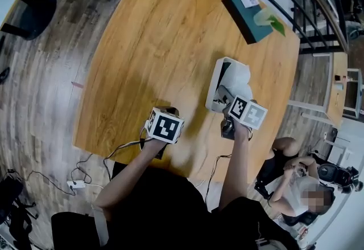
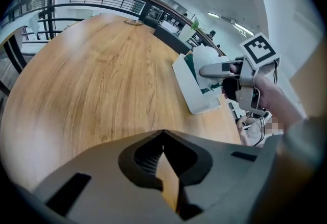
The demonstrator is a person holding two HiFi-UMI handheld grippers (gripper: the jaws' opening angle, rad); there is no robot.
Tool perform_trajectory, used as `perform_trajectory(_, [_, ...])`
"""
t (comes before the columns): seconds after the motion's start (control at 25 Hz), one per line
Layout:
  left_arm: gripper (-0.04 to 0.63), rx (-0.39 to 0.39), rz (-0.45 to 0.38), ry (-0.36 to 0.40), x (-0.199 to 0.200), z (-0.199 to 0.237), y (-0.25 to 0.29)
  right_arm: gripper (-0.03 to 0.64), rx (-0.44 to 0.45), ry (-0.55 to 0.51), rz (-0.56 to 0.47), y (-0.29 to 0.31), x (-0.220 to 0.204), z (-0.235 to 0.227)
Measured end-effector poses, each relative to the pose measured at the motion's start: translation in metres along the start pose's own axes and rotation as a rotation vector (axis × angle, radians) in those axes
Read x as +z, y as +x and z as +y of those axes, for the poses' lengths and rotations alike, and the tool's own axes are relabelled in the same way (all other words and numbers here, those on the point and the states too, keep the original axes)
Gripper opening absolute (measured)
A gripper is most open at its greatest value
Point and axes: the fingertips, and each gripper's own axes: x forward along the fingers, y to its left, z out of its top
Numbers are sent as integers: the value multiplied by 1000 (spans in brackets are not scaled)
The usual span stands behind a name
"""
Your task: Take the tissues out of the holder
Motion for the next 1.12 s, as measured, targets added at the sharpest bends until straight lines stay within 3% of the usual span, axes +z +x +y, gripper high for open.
perform_trajectory(0.8, [8, -5, 11, -31, 6, 7, 10, 410, 73, 64, 147, 33, -7, -9])
perform_trajectory(1.12, [8, -9, 17, -40, 0, 7, 12, 362, 55, 42, 156, 32, -10, -8])
